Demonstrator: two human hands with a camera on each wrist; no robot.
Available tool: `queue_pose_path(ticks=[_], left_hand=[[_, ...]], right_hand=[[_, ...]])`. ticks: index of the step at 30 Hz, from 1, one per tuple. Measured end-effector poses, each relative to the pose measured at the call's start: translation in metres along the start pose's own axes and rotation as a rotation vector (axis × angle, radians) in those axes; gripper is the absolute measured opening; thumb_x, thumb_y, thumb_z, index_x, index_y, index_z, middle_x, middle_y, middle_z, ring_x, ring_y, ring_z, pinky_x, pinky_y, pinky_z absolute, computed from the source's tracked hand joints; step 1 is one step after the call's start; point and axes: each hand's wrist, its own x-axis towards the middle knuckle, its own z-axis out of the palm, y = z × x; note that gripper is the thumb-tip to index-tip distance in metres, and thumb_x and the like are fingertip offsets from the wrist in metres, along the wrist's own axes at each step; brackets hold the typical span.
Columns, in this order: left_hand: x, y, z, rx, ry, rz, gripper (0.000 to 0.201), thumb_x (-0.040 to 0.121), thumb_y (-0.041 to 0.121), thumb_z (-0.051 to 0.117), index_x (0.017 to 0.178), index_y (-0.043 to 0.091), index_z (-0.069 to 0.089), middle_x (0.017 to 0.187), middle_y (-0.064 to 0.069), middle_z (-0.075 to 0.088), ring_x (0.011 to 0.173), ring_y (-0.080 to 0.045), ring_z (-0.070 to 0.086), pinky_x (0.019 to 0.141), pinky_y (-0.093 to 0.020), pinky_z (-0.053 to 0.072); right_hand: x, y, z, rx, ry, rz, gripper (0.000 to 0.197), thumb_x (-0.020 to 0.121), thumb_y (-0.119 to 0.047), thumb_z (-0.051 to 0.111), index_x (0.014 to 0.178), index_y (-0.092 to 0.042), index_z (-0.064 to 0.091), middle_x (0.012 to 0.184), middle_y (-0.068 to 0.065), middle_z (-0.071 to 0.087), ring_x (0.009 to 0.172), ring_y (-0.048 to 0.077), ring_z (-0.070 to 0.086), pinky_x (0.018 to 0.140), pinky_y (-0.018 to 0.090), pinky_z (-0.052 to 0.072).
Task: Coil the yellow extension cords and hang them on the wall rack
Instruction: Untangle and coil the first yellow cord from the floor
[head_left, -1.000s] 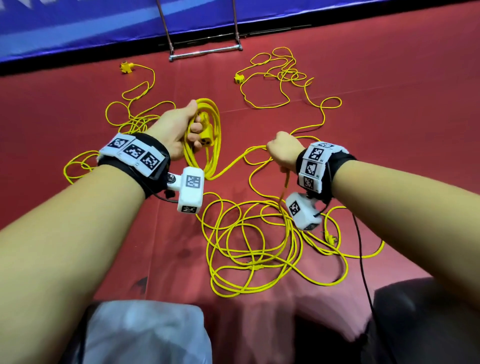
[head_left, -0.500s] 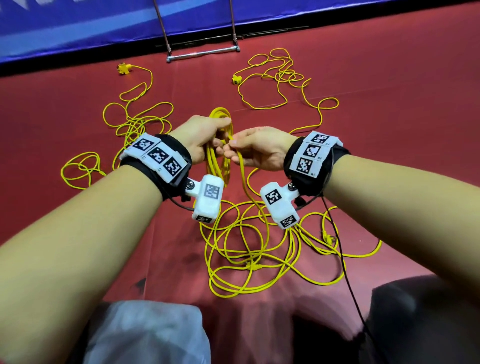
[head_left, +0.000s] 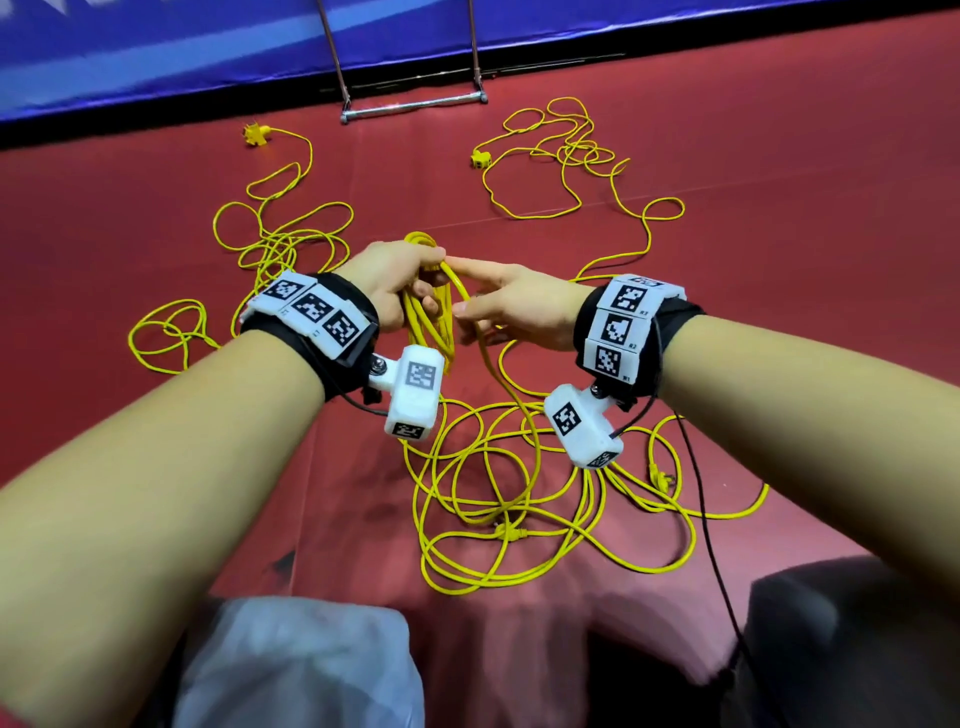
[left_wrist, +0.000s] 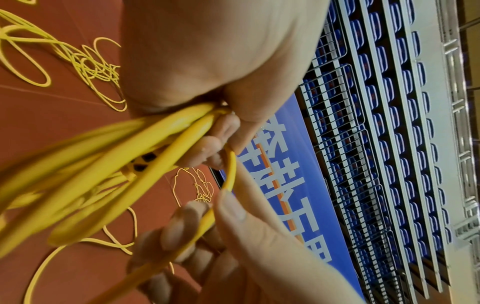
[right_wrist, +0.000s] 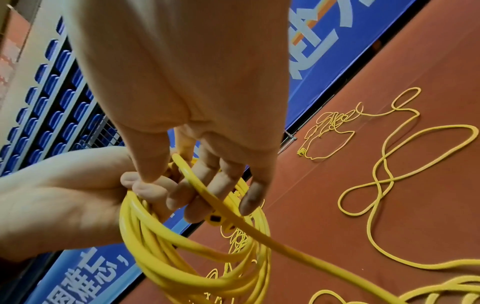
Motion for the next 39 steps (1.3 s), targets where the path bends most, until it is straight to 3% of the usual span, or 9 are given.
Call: queue_pose_path(ticks=[5, 8, 10, 14, 19, 23, 28, 34, 39], left_hand=[[0.005, -0.002, 0.0, -0.047, 0.055, 0.02, 0.022, 0.1, 0.007, 0.047, 0.079, 0.01, 0.048, 0.065, -0.006, 0.043, 0.029, -0.007, 0.028, 0.036, -0.013, 0.032], [0.009, 0.002, 0.0, -0.143, 0.115, 0.069, 0.022, 0.098, 0.003, 0.045, 0.077, 0.01, 0.045, 0.064, -0.007, 0.039, 0.03, -0.008, 0.027, 0.037, -0.015, 0.032], [0.01, 0.006, -0.002, -0.19, 0.147, 0.107, 0.023, 0.097, 0.001, 0.045, 0.075, 0.01, 0.044, 0.063, -0.007, 0.038, 0.03, -0.009, 0.026, 0.037, -0.015, 0.031], [0.012, 0.01, -0.012, -0.248, 0.158, 0.127, 0.027, 0.099, 0.004, 0.043, 0.073, 0.013, 0.042, 0.063, -0.003, 0.035, 0.032, -0.008, 0.025, 0.037, -0.015, 0.029], [0.019, -0.003, -0.024, -0.112, 0.227, 0.082, 0.028, 0.101, 0.021, 0.051, 0.075, 0.016, 0.044, 0.065, -0.001, 0.037, 0.029, -0.008, 0.027, 0.039, -0.012, 0.032], [0.021, -0.006, -0.031, -0.114, 0.262, 0.035, 0.031, 0.103, 0.028, 0.049, 0.075, 0.015, 0.043, 0.066, -0.001, 0.04, 0.028, -0.008, 0.029, 0.04, -0.012, 0.033], [0.016, -0.004, -0.03, -0.172, 0.226, 0.033, 0.032, 0.103, 0.028, 0.047, 0.073, 0.017, 0.043, 0.063, 0.001, 0.04, 0.032, -0.009, 0.029, 0.042, -0.015, 0.032], [0.009, 0.0, -0.019, -0.22, 0.112, 0.01, 0.036, 0.103, 0.036, 0.045, 0.072, 0.018, 0.04, 0.052, 0.004, 0.035, 0.033, -0.01, 0.028, 0.043, -0.014, 0.034], [0.003, 0.005, -0.012, -0.205, 0.039, 0.016, 0.039, 0.105, 0.037, 0.037, 0.073, 0.016, 0.046, 0.048, 0.006, 0.037, 0.034, -0.009, 0.031, 0.044, -0.014, 0.038]], right_hand=[[-0.002, 0.003, 0.001, -0.069, -0.004, -0.012, 0.062, 0.092, -0.004, 0.061, 0.146, -0.021, 0.033, 0.078, 0.013, 0.067, 0.077, 0.028, 0.054, 0.064, 0.032, 0.04], [-0.002, 0.006, -0.001, -0.215, 0.036, -0.013, 0.023, 0.091, -0.005, 0.064, 0.111, -0.012, 0.055, 0.078, 0.011, 0.067, 0.074, 0.026, 0.058, 0.061, 0.029, 0.04], [-0.004, 0.013, -0.007, -0.383, 0.022, 0.011, 0.01, 0.092, -0.009, 0.063, 0.101, -0.005, 0.062, 0.079, 0.011, 0.066, 0.073, 0.023, 0.059, 0.061, 0.027, 0.039], [-0.011, 0.029, -0.02, -0.644, 0.023, 0.07, 0.023, 0.1, -0.018, 0.054, 0.106, -0.001, 0.067, 0.07, 0.005, 0.063, 0.061, 0.012, 0.056, 0.052, 0.012, 0.039], [-0.006, 0.026, -0.033, -0.439, 0.228, 0.006, 0.017, 0.101, -0.016, 0.051, 0.098, -0.015, 0.068, 0.062, 0.007, 0.041, 0.051, 0.018, 0.044, 0.053, 0.03, 0.047], [-0.003, 0.017, -0.031, -0.507, 0.336, -0.022, 0.019, 0.1, -0.02, 0.051, 0.098, -0.019, 0.069, 0.061, 0.002, 0.04, 0.049, 0.013, 0.035, 0.041, 0.018, 0.032], [-0.002, 0.011, -0.023, -0.339, 0.418, 0.004, 0.011, 0.098, -0.015, 0.054, 0.093, -0.013, 0.063, 0.064, 0.005, 0.044, 0.043, 0.014, 0.034, 0.036, 0.015, 0.026], [-0.005, -0.008, -0.009, -0.111, 0.347, 0.059, 0.019, 0.087, 0.004, 0.046, 0.09, -0.013, 0.056, 0.059, 0.004, 0.044, 0.041, 0.013, 0.034, 0.042, 0.017, 0.027], [-0.008, -0.012, 0.001, -0.064, 0.279, 0.051, 0.019, 0.094, 0.004, 0.044, 0.102, -0.01, 0.053, 0.065, 0.007, 0.054, 0.042, 0.012, 0.041, 0.041, 0.017, 0.029]])
